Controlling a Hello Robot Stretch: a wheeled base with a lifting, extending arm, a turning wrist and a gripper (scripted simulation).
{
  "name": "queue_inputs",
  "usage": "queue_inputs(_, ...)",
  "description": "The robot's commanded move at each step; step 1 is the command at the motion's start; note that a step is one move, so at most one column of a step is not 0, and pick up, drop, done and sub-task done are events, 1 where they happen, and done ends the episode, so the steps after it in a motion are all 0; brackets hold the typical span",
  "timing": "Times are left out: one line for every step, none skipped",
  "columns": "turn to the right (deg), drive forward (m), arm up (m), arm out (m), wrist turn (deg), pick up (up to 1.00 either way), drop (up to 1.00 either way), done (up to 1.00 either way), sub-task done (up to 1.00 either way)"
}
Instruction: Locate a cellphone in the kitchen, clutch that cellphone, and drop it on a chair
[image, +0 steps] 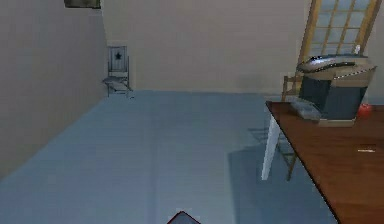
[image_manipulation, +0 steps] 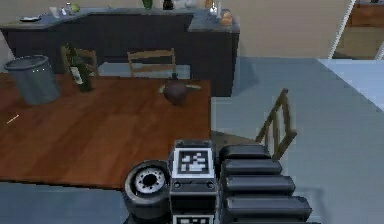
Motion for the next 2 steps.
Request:
queue_inputs(-45.0,0.00,0.00,0.00,0.0,0.00,0.00,0.00,0.00)
queue_inputs(-39.0,0.00,0.00,0.00,0.0,0.00,0.00,0.00,0.00)
